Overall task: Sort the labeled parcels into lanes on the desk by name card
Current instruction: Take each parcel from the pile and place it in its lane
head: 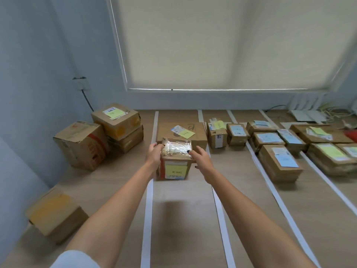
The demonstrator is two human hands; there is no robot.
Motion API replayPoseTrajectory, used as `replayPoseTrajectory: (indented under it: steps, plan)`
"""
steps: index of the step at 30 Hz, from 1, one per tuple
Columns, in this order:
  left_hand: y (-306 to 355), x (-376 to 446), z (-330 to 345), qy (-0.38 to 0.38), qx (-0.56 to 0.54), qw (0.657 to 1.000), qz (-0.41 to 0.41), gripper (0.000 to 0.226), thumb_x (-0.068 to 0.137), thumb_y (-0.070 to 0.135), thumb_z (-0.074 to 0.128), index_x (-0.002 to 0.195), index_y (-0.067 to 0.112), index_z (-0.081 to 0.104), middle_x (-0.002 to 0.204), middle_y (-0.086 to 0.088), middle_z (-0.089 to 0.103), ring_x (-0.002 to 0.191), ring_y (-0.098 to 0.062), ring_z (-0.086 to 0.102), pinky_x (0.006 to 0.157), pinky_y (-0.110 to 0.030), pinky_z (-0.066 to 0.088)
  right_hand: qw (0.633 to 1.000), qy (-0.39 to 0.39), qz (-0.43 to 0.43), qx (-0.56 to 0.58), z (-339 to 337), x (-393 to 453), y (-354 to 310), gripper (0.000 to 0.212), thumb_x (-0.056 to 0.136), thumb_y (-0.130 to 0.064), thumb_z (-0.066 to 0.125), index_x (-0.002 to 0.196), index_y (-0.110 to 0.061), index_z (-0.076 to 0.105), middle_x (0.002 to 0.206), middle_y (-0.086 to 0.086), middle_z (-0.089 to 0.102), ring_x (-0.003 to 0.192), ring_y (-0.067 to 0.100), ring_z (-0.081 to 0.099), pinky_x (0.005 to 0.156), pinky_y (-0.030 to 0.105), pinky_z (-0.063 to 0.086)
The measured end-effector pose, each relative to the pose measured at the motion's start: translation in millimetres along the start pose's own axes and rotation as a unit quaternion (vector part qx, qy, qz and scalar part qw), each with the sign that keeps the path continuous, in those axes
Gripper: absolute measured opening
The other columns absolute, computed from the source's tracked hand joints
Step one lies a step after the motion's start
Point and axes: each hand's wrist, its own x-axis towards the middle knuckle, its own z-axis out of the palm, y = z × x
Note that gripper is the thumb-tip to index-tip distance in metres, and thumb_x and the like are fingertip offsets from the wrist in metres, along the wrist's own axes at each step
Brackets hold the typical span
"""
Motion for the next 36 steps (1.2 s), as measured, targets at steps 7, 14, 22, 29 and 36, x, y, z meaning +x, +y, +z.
replayPoseTrajectory:
  steps: [7,14,22,29,36]
  plan:
    - [-0.8,-4.5,26.9,0.004,-0.031,0.999,-0.006,0.012,0.090,0.030,0.047,0.092,0.019,0.051,0.096,-0.008,0.061,0.082,-0.020,0.059,0.073,-0.034,0.048,0.999,0.026,-0.002,0.023,-31.4,-1.4,5.0,0.047,0.088,-0.025,0.059,0.129,-0.004,0.051,0.121,0.013,0.061,0.112,0.025,0.058,0.095,0.036,0.050]
    - [-7.0,0.8,32.4,-0.027,-0.017,0.999,-0.030,0.018,0.090,0.028,0.052,0.096,0.011,0.053,0.086,-0.010,0.069,0.080,-0.021,0.069,0.078,-0.036,0.055,0.999,0.030,-0.013,0.010,-38.5,-0.3,9.2,0.025,0.088,-0.021,0.057,0.109,-0.012,0.066,0.102,0.000,0.070,0.096,0.014,0.062,0.070,0.024,0.048]
    - [-22.2,-1.9,31.5,-0.092,0.006,0.995,-0.041,0.038,0.087,0.004,0.056,0.125,0.010,0.057,0.112,-0.013,0.067,0.088,-0.028,0.070,0.075,-0.043,0.059,0.995,0.029,0.020,0.091,-28.1,4.1,26.9,0.032,0.086,-0.005,0.061,0.117,-0.008,0.064,0.114,0.009,0.069,0.097,0.016,0.067,0.077,0.029,0.057]
    - [-30.7,-12.0,31.1,-0.149,0.021,0.988,-0.036,0.058,0.090,0.004,0.056,0.141,0.025,0.038,0.123,-0.007,0.059,0.099,-0.023,0.065,0.066,-0.031,0.057,0.994,0.045,0.037,0.089,-28.0,3.4,47.3,0.061,0.087,-0.015,0.064,0.142,-0.026,0.040,0.134,0.003,0.054,0.118,0.020,0.055,0.094,0.037,0.052]
    - [-55.3,-14.1,34.4,-0.134,0.024,0.988,-0.078,0.055,0.094,0.017,0.054,0.142,0.030,0.031,0.125,-0.006,0.055,0.092,-0.012,0.060,0.059,-0.024,0.049,0.996,-0.017,0.067,0.050,-22.7,4.2,59.8,0.064,0.091,-0.018,0.057,0.144,-0.038,0.027,0.102,-0.012,0.060,0.089,0.007,0.062,0.049,0.010,0.048]
